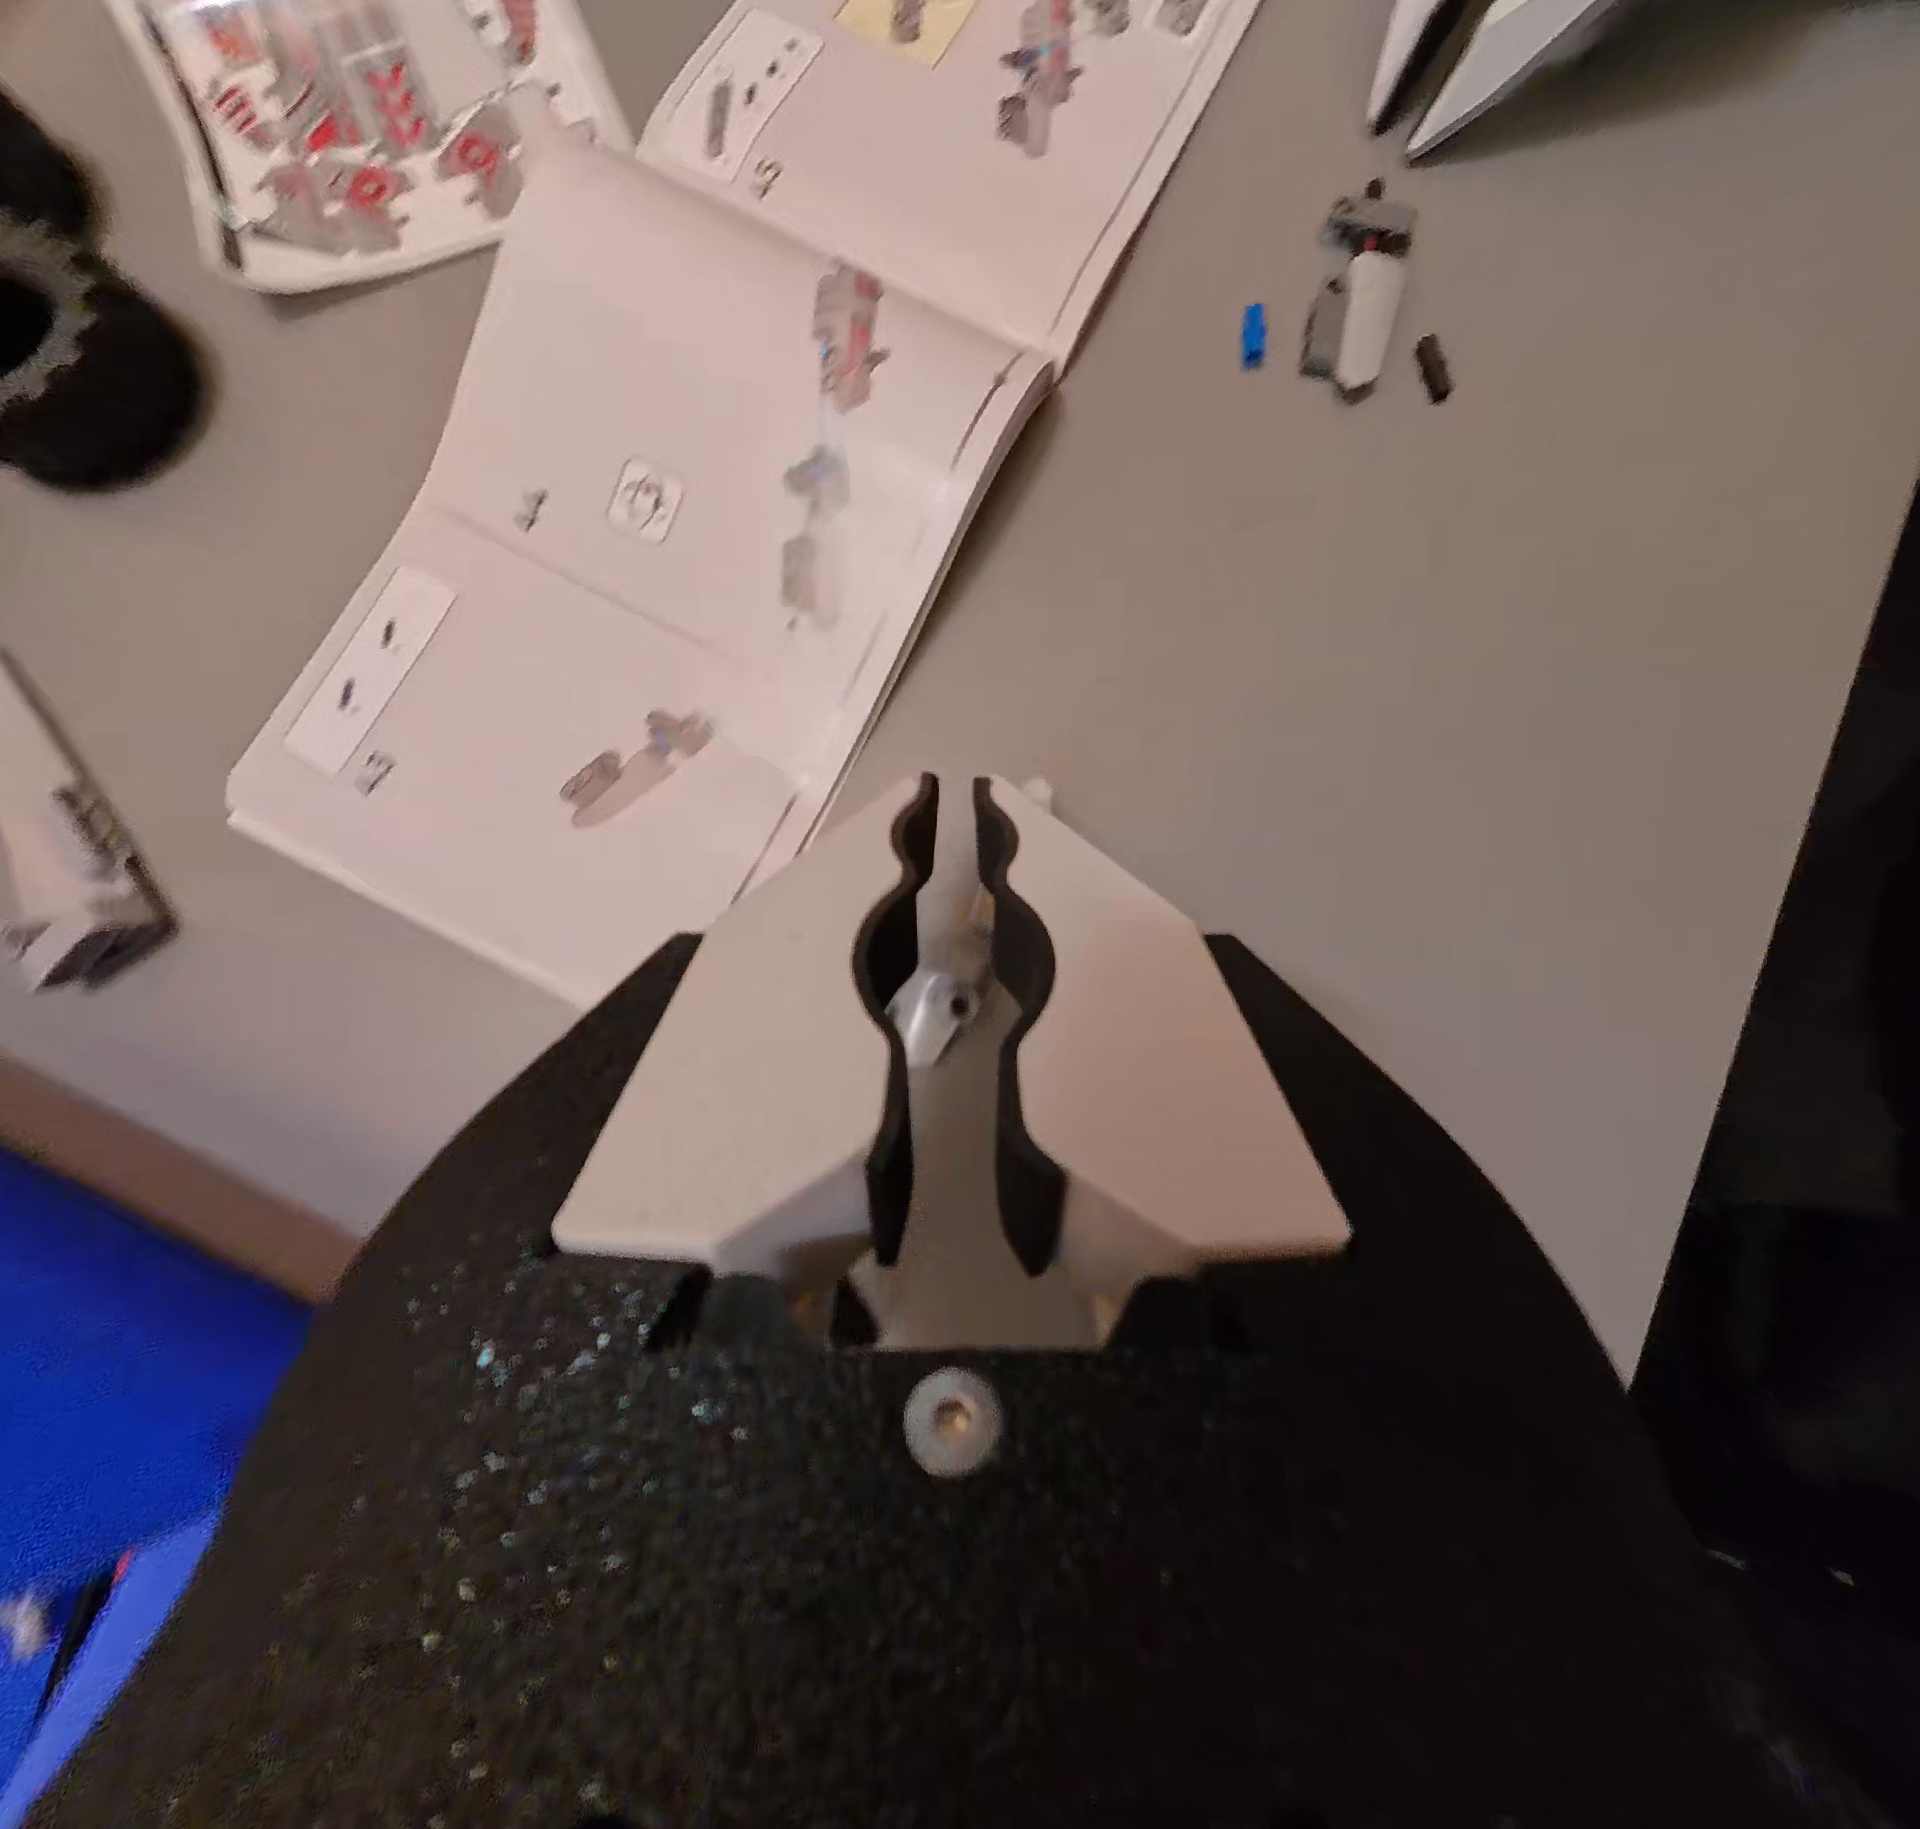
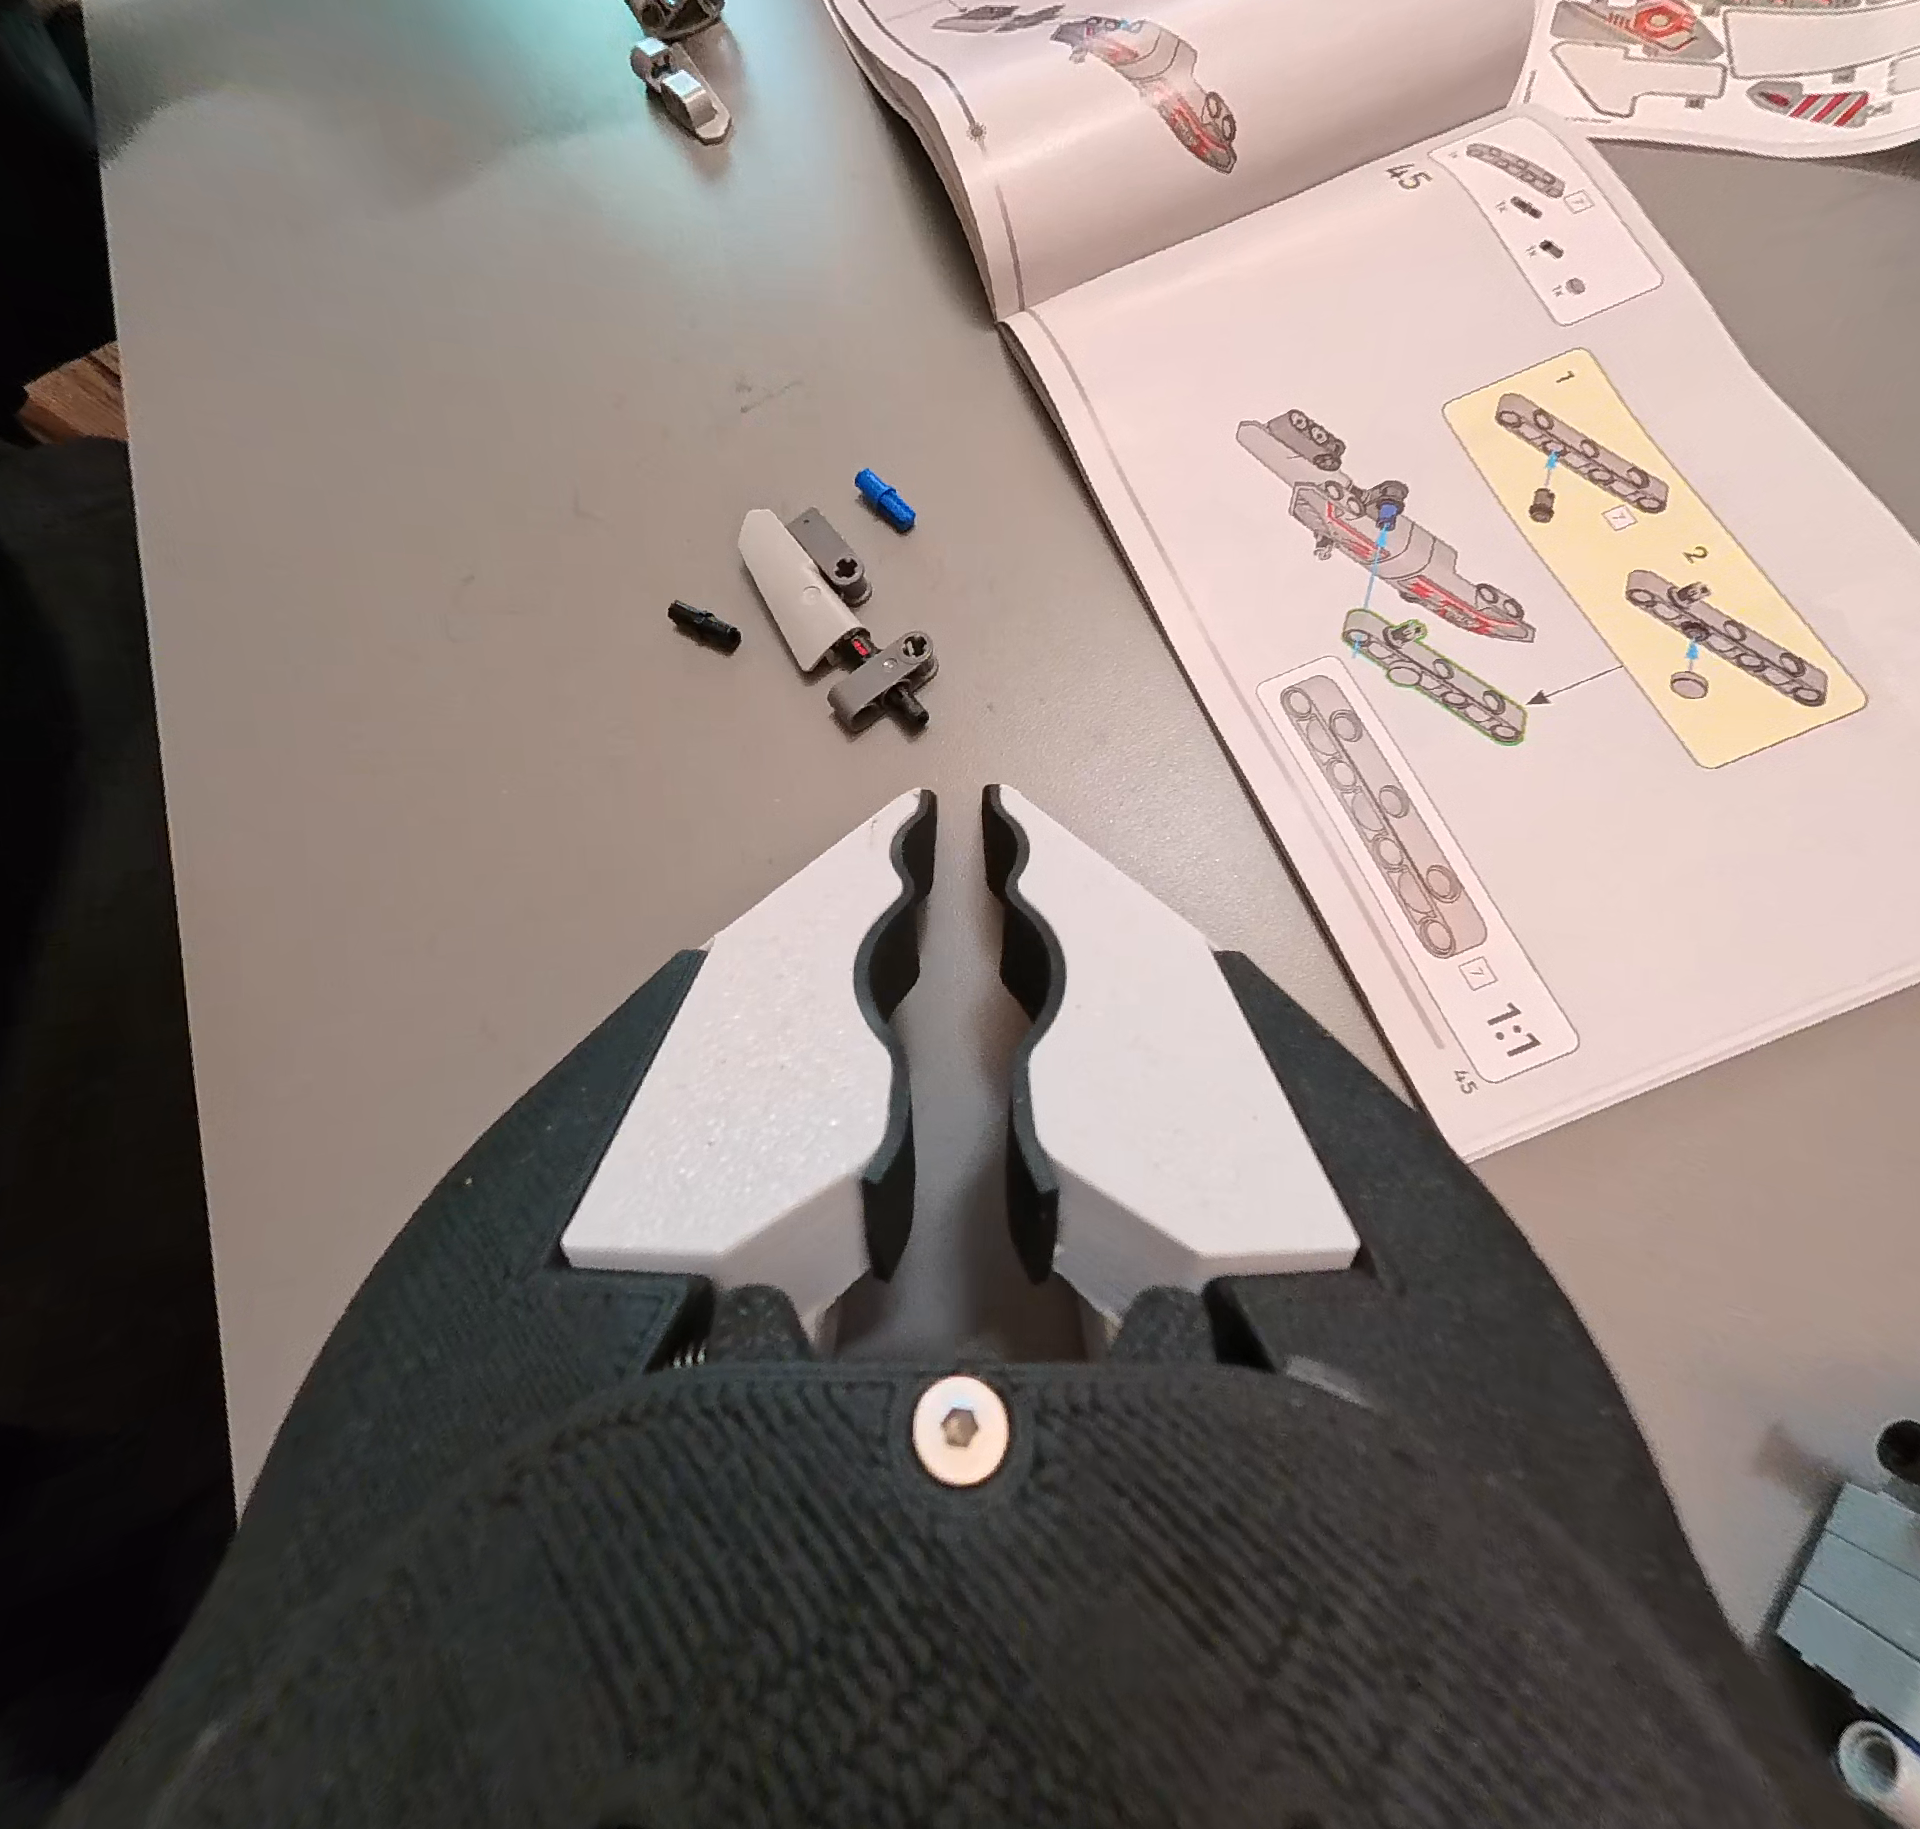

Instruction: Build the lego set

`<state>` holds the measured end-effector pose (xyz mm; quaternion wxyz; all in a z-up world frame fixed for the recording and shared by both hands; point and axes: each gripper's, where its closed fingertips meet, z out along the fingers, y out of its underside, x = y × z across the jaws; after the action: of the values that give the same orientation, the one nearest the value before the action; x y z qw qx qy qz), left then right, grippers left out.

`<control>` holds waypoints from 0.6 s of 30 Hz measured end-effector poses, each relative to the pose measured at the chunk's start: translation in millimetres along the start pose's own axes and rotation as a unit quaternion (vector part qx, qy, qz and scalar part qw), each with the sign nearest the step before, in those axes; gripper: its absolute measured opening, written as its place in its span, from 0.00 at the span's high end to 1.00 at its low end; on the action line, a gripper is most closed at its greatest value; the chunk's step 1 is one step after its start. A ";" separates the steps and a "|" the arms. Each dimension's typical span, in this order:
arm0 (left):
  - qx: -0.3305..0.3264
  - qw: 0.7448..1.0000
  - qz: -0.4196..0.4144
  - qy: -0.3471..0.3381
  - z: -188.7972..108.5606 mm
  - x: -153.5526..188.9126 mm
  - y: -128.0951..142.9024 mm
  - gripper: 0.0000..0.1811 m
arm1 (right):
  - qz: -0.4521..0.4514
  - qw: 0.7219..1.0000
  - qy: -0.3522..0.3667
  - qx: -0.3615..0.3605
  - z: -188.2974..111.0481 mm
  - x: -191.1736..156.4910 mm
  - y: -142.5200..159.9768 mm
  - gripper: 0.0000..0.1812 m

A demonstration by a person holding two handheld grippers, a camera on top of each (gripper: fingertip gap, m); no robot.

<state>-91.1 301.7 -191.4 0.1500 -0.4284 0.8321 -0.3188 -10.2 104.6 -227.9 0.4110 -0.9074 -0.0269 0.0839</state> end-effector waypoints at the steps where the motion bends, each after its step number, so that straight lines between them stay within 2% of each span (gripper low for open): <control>1: 0.003 1.000 0.005 0.009 6.6 6.0 -6.1 0.98 | 0.001 1.000 0.000 0.000 0.0 0.3 -0.1 0.96; 6: 0.029 0.997 0.037 0.060 46.1 45.1 -42.2 0.96 | -0.001 1.000 0.002 0.000 0.0 0.5 -0.1 0.96; 10: 0.046 0.998 0.021 0.045 78.7 58.3 -65.1 0.96 | 0.000 1.000 0.001 0.000 0.0 0.4 -0.1 0.96; 14: 0.039 0.998 0.041 0.035 101.1 67.6 -68.2 0.95 | -0.001 1.000 0.001 0.000 0.0 0.1 0.0 0.96; 18: 0.032 0.998 0.050 0.037 110.1 73.1 -67.8 0.94 | 0.000 1.000 0.000 0.000 -0.1 0.0 0.0 0.96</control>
<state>-34.7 169.2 -227.8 0.1486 -0.3693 0.8467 -0.3529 -10.2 104.5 -227.8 0.4110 -0.9073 -0.0272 0.0840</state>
